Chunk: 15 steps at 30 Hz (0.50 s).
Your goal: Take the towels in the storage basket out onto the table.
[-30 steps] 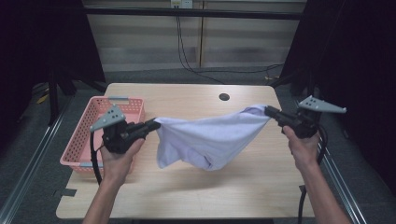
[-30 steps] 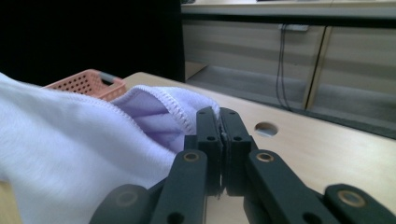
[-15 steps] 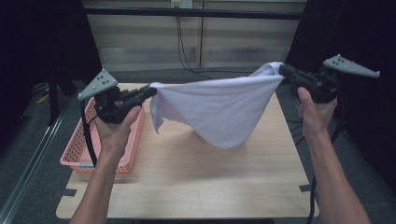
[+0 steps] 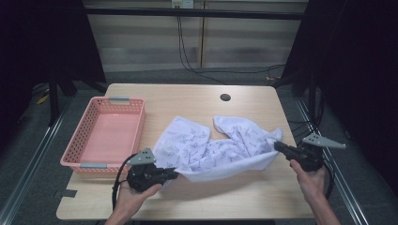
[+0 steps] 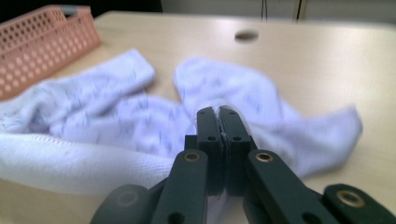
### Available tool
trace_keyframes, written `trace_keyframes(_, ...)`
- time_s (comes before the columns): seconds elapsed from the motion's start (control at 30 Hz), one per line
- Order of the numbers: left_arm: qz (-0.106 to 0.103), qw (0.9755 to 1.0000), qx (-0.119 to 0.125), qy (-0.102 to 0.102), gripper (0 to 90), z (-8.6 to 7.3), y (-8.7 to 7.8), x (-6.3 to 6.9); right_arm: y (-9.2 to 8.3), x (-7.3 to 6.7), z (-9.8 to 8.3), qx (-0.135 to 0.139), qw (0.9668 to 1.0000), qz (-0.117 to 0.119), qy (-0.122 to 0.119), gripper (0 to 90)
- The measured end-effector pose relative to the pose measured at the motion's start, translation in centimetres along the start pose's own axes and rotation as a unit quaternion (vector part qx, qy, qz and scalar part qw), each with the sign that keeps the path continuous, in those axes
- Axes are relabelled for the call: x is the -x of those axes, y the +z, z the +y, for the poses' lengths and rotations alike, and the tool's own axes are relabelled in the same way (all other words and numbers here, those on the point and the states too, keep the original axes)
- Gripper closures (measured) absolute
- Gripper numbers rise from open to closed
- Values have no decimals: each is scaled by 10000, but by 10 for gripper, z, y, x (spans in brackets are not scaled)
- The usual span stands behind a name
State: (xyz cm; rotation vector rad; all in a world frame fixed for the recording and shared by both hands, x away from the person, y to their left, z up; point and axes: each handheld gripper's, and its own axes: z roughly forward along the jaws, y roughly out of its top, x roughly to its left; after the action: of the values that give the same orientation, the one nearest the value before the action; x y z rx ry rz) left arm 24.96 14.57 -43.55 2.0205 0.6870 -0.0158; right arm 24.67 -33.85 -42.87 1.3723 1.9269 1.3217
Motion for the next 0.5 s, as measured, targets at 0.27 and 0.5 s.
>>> trace_keyframes(0.27,-159,9980,563,-238,438,1,-17,-14,-11,-3,-27,-405,9991,133,-41,569)
trace_keyframes(0.5,351,9983,-383,-277,447,-10,36,-55,0,-35,-31,-595,9969,465,-237,384)
